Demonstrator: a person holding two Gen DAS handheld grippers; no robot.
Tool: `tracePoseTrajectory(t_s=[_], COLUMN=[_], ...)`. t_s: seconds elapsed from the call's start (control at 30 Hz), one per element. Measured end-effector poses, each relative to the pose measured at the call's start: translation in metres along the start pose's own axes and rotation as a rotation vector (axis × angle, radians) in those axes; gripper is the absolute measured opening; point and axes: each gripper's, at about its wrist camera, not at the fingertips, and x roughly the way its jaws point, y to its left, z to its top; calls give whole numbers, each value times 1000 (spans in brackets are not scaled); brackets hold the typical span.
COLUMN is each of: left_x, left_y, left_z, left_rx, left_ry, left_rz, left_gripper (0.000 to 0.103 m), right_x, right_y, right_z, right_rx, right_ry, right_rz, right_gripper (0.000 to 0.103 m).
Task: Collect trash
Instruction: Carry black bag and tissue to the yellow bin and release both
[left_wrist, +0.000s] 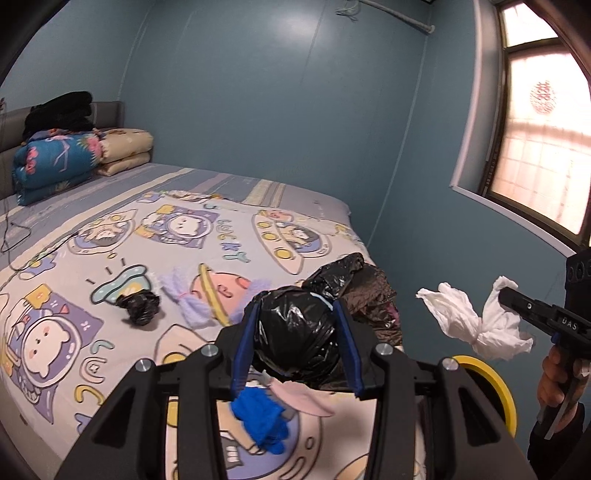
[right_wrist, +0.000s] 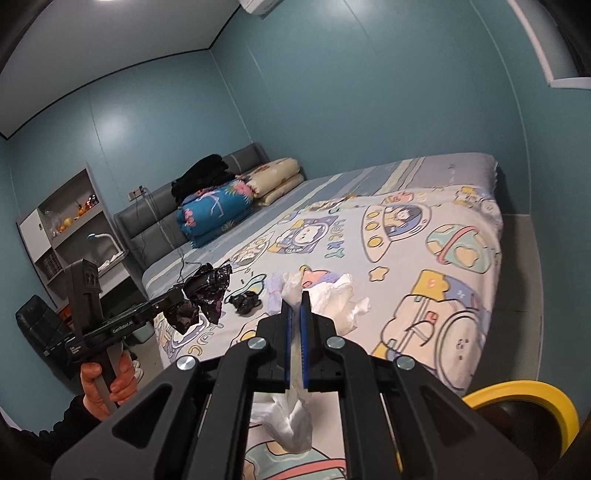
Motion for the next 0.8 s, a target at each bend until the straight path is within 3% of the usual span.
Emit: tracePoseTrajectory(t_s=[0.37, 0.8], left_x=[19, 56], left_y=[-60, -129], left_z=[1, -26], left_rx=[71, 153], left_ry=[29, 138], left_rz=[-121, -253], left_gripper=[39, 39], right_x=[-55, -116], right_y=[-27, -45], right_z=[-4, -22], right_rx=[19, -4], right_ry=[-67, -139], right_rz=[-107, -323], right_gripper=[3, 3])
